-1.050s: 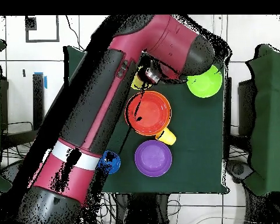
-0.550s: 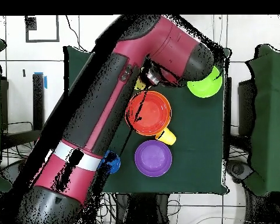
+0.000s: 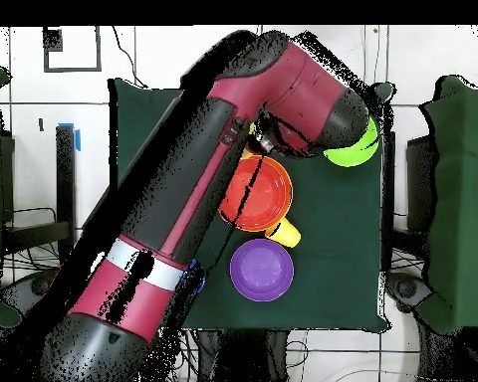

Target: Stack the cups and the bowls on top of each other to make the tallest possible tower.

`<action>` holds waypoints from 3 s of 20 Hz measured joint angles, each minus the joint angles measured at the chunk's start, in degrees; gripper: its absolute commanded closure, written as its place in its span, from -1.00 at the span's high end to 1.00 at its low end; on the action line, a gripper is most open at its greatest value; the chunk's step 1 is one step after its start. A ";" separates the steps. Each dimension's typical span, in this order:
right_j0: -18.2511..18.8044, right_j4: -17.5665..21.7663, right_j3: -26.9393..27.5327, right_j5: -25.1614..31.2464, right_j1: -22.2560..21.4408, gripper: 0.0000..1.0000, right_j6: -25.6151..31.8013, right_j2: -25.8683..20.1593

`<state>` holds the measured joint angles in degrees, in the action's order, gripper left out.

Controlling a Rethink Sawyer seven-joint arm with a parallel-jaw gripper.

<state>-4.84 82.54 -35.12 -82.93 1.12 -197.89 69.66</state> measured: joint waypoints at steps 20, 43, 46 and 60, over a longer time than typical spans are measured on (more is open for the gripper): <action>0.01 0.00 -0.86 0.00 0.94 -1.00 0.00 -3.67; 0.85 0.01 -0.97 0.01 0.95 -1.00 6.98 -5.30; 0.84 0.01 -1.39 0.02 0.94 -1.00 8.29 -5.55; 0.85 0.00 -5.02 1.39 2.14 -1.00 10.02 -6.87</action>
<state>-4.00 82.54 -40.14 -81.54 3.26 -187.87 62.79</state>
